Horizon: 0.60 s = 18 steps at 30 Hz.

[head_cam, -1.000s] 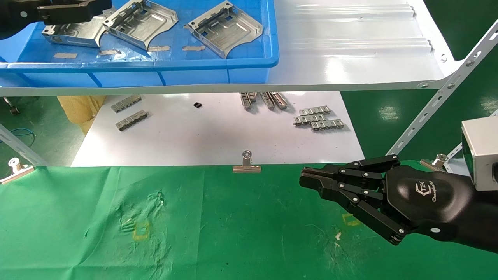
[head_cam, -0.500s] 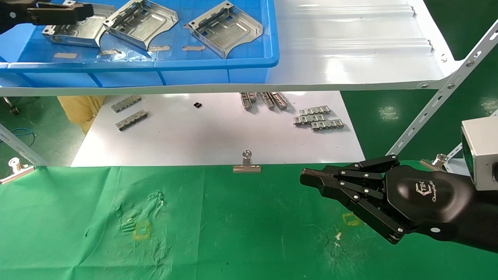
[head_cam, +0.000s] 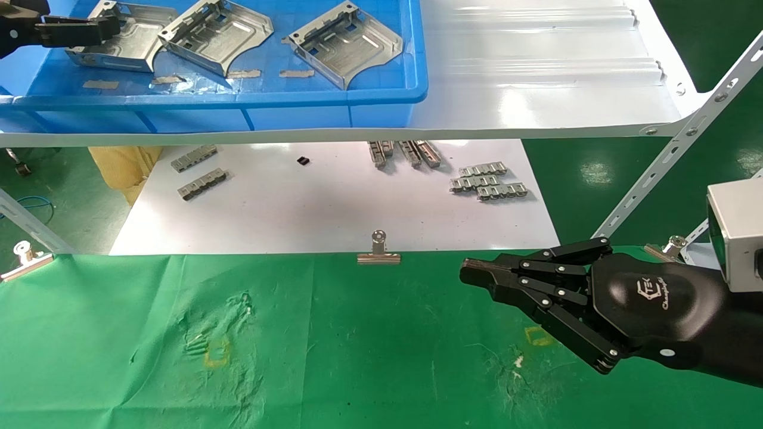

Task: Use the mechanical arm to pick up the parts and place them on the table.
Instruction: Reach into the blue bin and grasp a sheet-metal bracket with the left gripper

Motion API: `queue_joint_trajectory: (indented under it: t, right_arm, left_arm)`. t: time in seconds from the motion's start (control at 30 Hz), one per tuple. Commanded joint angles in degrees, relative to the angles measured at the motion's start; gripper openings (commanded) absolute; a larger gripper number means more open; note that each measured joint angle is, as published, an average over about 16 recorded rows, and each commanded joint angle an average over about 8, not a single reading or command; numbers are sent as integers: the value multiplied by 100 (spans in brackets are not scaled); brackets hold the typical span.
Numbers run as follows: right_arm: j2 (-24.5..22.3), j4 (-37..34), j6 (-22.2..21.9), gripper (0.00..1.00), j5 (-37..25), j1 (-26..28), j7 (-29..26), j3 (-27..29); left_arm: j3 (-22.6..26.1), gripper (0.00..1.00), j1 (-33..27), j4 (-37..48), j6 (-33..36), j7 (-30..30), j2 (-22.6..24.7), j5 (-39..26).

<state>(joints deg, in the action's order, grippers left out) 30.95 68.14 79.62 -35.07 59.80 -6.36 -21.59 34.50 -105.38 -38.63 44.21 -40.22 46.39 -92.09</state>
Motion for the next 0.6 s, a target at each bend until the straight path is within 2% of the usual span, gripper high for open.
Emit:
queue_joint_trajectory:
  t: [0.03, 0.1, 0.17, 0.6]
  right_arm:
    - [0, 0, 0, 0, 0, 0, 0, 0]
    - [0, 0, 0, 0, 0, 0, 0, 0]
    - [0, 0, 0, 0, 0, 0, 0, 0]
    - [0, 0, 0, 0, 0, 0, 0, 0]
  left_arm:
    - [16, 20, -11, 81, -50, -13, 39, -43]
    - [20, 8, -24, 143, -69, 12, 74, -49]
    - [24, 1, -34, 213, -93, 38, 112, -56]
    - [29, 0, -69, 534, -185, 180, 262, -65]
